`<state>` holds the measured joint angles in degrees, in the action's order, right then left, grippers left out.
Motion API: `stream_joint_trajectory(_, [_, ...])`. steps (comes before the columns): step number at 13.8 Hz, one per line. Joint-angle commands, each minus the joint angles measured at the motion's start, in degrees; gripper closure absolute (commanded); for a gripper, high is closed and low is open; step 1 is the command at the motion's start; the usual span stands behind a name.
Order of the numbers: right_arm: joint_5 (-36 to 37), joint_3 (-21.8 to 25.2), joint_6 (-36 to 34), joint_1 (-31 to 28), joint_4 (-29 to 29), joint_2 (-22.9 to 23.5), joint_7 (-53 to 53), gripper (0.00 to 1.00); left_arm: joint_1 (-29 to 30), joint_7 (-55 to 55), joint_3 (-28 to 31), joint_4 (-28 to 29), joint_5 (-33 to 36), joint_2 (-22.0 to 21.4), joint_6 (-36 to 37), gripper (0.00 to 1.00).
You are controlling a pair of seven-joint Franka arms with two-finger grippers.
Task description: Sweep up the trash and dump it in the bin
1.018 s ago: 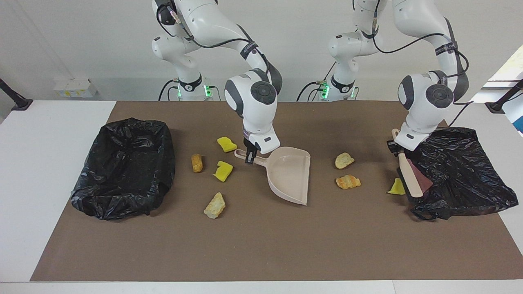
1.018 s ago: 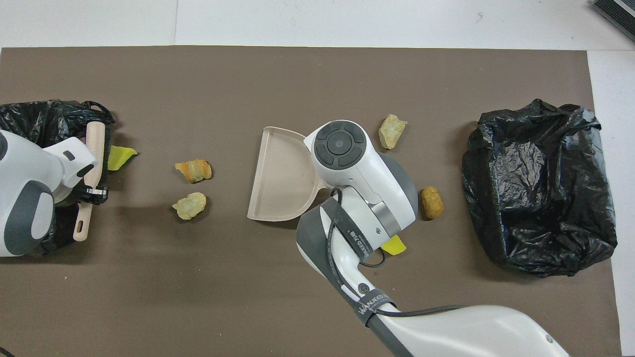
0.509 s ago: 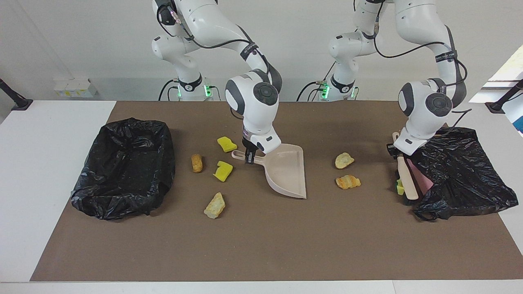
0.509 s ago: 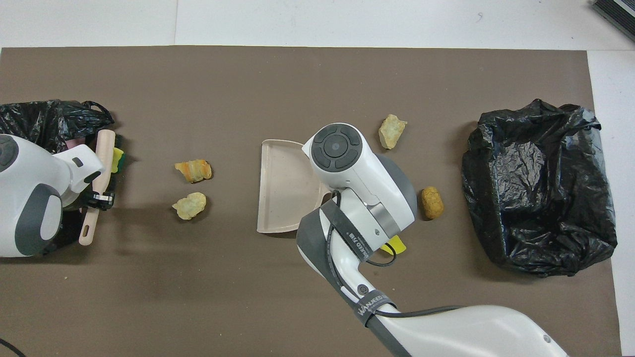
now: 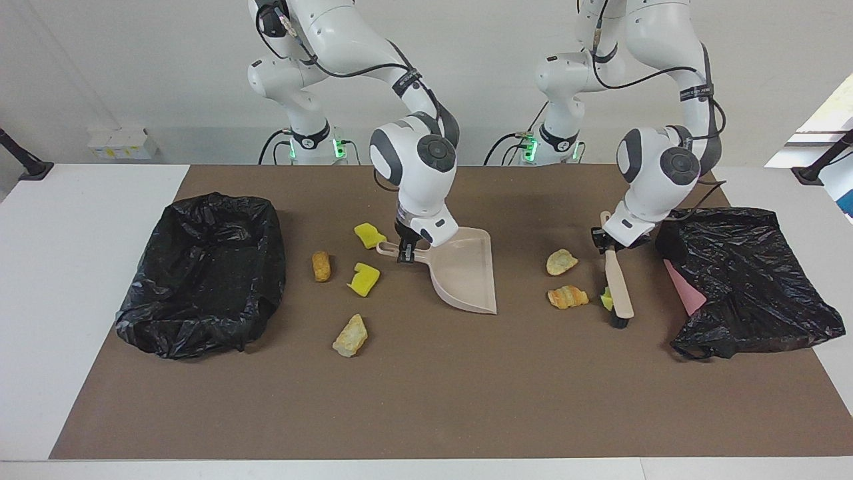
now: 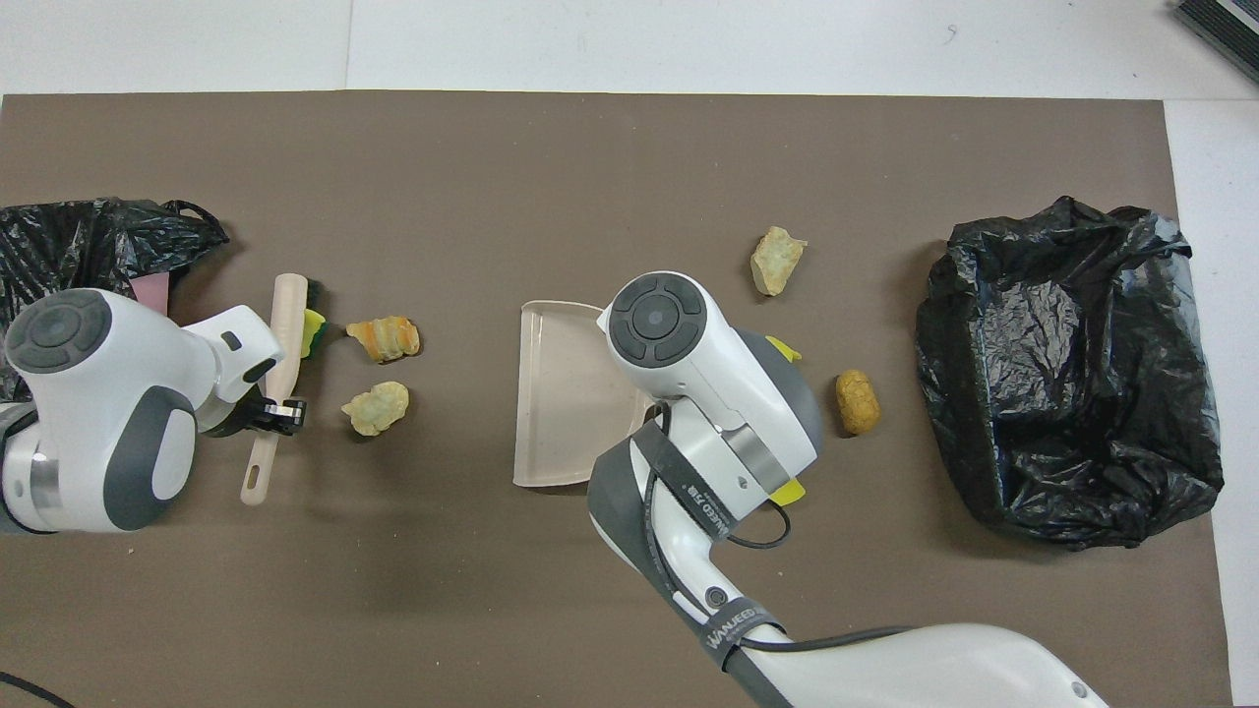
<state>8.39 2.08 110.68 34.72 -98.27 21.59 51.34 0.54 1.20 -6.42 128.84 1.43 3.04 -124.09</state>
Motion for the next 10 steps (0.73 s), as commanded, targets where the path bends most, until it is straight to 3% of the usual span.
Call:
stream_joint_trajectory(1, [1.98, -0.32, -0.55, 1.13, -4.20, -3.22, 1.74, 1.00, -5.36, -2.25, 0.62, 4.40, -3.27, -2.77, -0.71, 1.00])
stream_joint_trajectory(10, [2.07, -0.41, -0.38, 2.10, -6.23, -4.36, 1.66, 1.00, -23.80, -7.88, 0.62, 4.93, -20.22, -3.04, -2.38, 1.00])
